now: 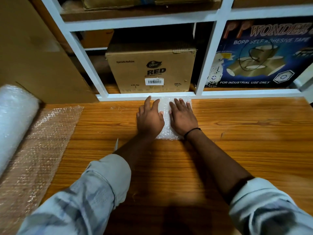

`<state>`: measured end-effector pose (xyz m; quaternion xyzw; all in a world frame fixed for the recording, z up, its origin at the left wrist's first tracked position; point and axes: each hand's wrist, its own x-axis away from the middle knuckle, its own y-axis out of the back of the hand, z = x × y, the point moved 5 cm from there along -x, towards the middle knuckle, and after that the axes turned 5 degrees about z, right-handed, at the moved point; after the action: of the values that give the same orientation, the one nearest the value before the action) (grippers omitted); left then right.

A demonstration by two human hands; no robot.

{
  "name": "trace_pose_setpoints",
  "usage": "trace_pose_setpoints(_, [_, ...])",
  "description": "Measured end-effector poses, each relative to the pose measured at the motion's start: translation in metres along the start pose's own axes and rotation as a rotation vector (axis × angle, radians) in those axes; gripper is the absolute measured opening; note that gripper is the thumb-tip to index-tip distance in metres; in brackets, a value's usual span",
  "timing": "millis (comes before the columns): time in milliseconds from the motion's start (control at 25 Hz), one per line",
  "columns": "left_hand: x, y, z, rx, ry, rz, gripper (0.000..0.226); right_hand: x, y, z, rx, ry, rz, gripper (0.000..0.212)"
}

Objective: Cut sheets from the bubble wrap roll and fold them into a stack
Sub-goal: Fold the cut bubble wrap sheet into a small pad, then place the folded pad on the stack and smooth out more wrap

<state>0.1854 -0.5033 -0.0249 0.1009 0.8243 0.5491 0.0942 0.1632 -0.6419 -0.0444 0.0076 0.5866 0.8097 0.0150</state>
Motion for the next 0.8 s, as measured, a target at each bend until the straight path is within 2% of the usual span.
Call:
trace_pose_setpoints(80, [0.0, -0.001, -0.007, -0.117, -0.171, -0.007, 0.056, 0.002, -0.01, 0.0, 0.023, 0.005, 0.042, 0.055])
trace_pose_setpoints(160, [-0.004, -0.012, -0.007, -0.238, -0.305, 0.066, 0.057, 0.004, -0.018, 0.0, 0.054, 0.007, 0.077, 0.059])
trace_pose_setpoints(320, [-0.007, -0.038, 0.026, -0.313, -0.236, 0.21, 0.075, 0.006, -0.025, 0.001, 0.117, 0.011, 0.105, 0.062])
trace_pose_setpoints(520, [-0.008, -0.042, 0.033, -0.31, -0.218, 0.248, 0.072, 0.008, -0.026, 0.002, 0.112, 0.006, 0.116, 0.062])
trace_pose_setpoints(640, [-0.004, -0.033, 0.034, -0.255, -0.199, 0.228, 0.07, 0.01, -0.02, 0.005, 0.088, 0.008, 0.124, 0.062])
trace_pose_setpoints(800, [0.011, -0.012, 0.045, -0.154, -0.165, 0.124, 0.07, 0.022, -0.003, 0.019, 0.022, 0.024, 0.022, 0.061])
